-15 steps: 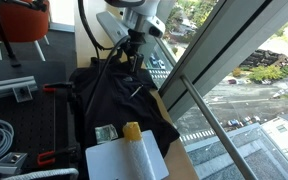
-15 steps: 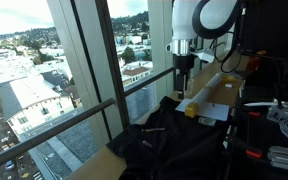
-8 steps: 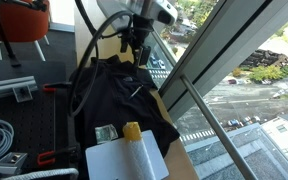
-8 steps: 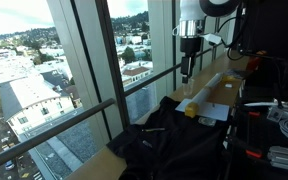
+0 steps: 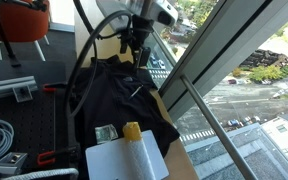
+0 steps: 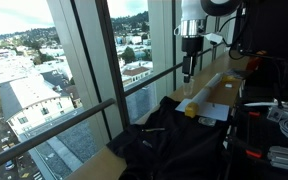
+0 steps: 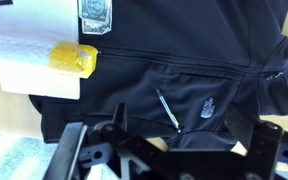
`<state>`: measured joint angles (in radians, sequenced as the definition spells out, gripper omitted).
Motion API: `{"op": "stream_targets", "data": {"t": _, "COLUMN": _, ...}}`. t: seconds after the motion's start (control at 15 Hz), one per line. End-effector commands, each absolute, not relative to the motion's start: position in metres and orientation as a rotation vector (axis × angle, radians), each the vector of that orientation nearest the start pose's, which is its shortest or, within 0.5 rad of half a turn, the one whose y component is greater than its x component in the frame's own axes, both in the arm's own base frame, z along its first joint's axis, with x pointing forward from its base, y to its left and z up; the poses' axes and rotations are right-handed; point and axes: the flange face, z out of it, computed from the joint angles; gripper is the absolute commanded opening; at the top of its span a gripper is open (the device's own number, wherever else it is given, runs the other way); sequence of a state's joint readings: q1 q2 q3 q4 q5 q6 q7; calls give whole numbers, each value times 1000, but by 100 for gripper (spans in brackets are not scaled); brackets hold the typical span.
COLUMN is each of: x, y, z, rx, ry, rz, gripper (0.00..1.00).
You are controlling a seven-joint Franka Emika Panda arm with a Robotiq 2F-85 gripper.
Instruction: Close the zip of the jersey
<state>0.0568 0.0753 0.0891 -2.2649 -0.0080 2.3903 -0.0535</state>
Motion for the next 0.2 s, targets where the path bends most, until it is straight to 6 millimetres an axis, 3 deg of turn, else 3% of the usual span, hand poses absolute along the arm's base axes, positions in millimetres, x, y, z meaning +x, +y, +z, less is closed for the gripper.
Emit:
{"op": "stream_targets", "data": {"t": 0.0, "x": 527, "y": 77, "z": 332, "rx": -3121, "ry": -320, "rz": -77, "gripper": 100}}
{"op": "stream_targets", "data": {"t": 0.13, "x": 527, "y": 77, "z": 332, "rx": -3121, "ry": -320, "rz": -77, "gripper": 100}}
